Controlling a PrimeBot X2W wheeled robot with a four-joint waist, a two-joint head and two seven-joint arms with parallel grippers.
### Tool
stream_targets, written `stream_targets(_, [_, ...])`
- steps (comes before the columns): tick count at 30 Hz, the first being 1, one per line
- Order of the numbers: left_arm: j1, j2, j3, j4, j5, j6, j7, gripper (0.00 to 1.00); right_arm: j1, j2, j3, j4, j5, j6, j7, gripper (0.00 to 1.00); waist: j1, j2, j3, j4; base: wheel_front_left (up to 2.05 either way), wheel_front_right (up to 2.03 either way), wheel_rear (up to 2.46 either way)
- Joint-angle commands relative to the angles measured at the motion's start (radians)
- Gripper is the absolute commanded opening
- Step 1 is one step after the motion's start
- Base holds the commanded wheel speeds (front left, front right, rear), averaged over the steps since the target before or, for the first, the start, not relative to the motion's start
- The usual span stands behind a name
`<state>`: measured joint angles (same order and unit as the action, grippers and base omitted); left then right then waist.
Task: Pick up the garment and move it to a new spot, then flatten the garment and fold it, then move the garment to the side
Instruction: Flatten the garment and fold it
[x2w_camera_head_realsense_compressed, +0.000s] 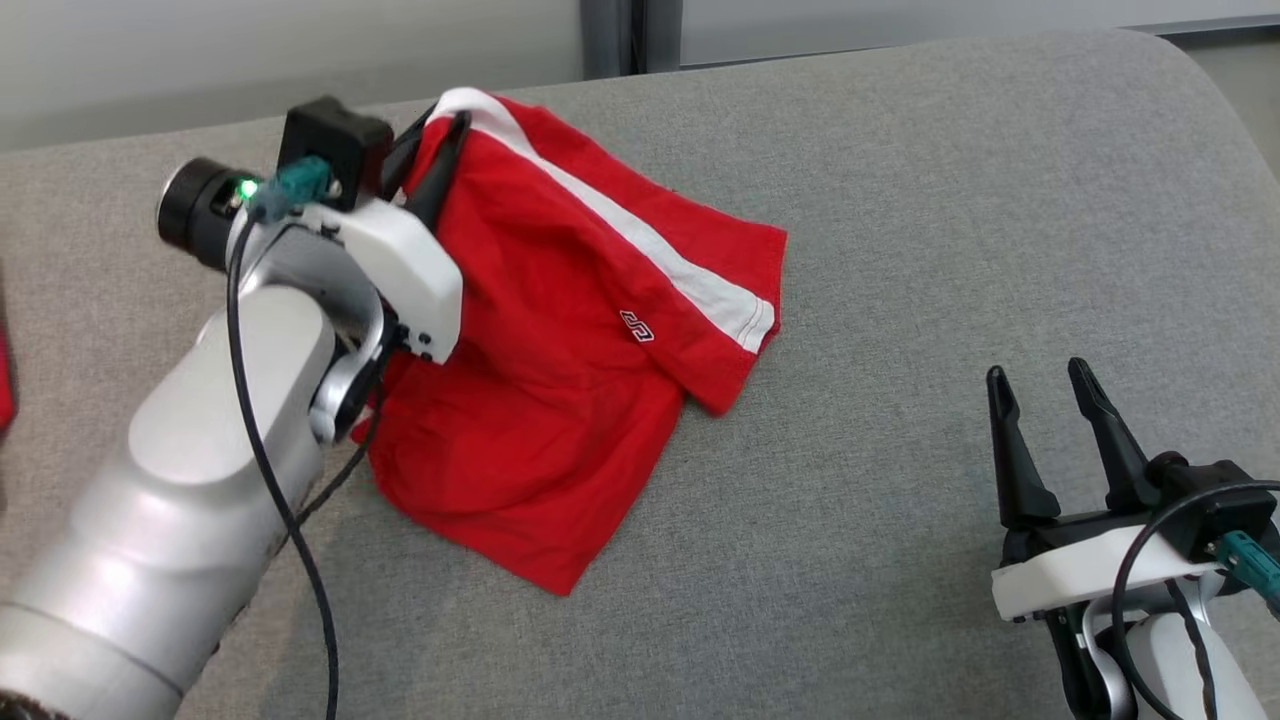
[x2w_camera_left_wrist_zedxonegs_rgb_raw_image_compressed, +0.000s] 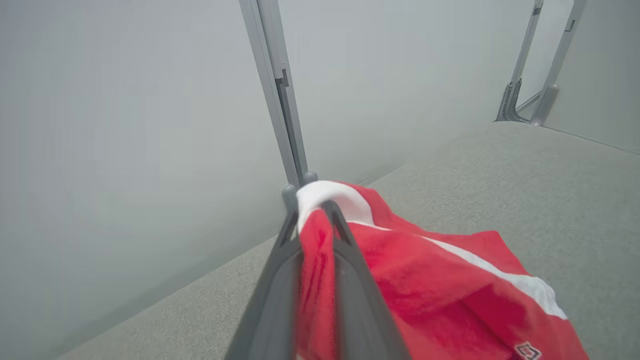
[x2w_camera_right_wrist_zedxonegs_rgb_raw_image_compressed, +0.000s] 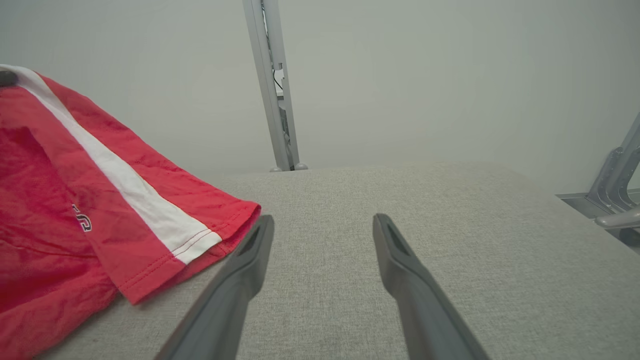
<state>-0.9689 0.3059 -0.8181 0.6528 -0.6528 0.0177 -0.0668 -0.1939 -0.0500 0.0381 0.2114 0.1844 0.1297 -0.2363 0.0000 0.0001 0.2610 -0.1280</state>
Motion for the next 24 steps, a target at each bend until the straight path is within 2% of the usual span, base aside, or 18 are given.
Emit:
stream_targets(1, [0.062,0.021,-0.004,-0.024,0.019,0.034,-0.032,0.0,0.014,-0.003,-0.007,-0.006,-0.005,0.002,0.003,1.0,0.0,-0.0001,-0.009,0.007,0.0,0.0,0.0])
stream_targets(5, [0.216,0.054,-0.017,-0.139,0.037,0.124,-0.098,0.0,0.036,-0.004,-0.024,-0.025,-0.007,0.002,0.011,1.0,0.0,-0.0001,-0.024,0.027,0.0,0.0,0.0])
stream_targets(10, [0.404,0.087,-0.049,-0.281,0.055,0.222,-0.125,0.0,0.051,-0.004,-0.028,-0.045,-0.012,0.002,0.03,1.0,0.0,-0.0001,-0.037,0.048,0.0,0.0,0.0])
stream_targets(16, [0.53,0.098,-0.065,-0.389,0.056,0.294,-0.14,0.0,0.058,-0.004,-0.026,-0.063,-0.019,0.002,0.049,1.0,0.0,-0.0001,-0.051,0.065,0.0,0.0,0.0])
stream_targets(20, [0.579,0.091,-0.059,-0.414,0.038,0.317,-0.147,0.0,0.064,-0.006,-0.024,-0.068,-0.018,0.002,0.055,1.0,0.0,-0.0001,-0.065,0.067,0.0,0.0,0.0])
stream_targets(22, [0.606,0.085,-0.049,-0.43,0.028,0.331,-0.161,1.0,0.071,-0.007,-0.024,-0.07,-0.018,0.002,0.06,1.0,0.0,-0.0001,-0.077,0.068,0.0,0.0,0.0])
stream_targets(24, [0.633,0.08,-0.034,-0.443,0.029,0.347,-0.176,1.0,0.081,-0.008,-0.024,-0.073,-0.018,0.002,0.062,1.0,0.0,-0.0001,-0.093,0.069,0.0,0.0,0.0])
